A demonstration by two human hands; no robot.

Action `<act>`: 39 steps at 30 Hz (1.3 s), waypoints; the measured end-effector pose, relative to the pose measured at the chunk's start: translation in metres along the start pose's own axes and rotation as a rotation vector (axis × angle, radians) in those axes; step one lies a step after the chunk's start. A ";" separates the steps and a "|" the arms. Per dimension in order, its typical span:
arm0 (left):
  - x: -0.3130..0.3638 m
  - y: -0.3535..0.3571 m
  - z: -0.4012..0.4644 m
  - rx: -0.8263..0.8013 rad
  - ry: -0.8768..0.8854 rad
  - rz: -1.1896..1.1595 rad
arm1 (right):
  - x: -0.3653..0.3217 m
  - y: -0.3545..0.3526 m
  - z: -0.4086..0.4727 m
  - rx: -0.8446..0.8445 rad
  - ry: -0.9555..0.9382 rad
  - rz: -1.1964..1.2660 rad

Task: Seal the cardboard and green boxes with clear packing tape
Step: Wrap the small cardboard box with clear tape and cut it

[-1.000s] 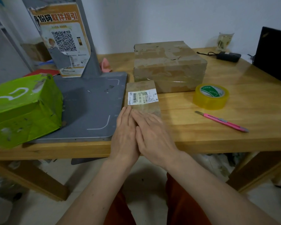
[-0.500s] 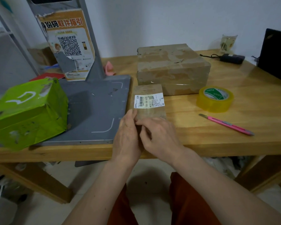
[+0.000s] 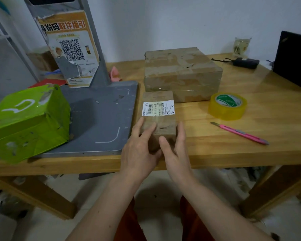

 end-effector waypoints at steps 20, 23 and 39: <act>0.003 0.004 0.002 -0.080 -0.732 -1.716 | -0.049 0.001 -0.022 -0.139 -0.568 -0.514; 0.008 0.006 0.001 -0.145 -0.820 -1.821 | -0.051 0.003 -0.021 -0.152 -0.667 -0.618; 0.020 0.000 0.005 0.325 -0.270 -0.637 | 0.006 -0.167 0.041 0.232 0.067 -1.170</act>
Point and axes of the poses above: each hand's wrist, its own z-axis towards the middle knuckle, its own y-axis out of the palm, x = y × z, the point moved 6 cm from there along z, towards the middle knuckle
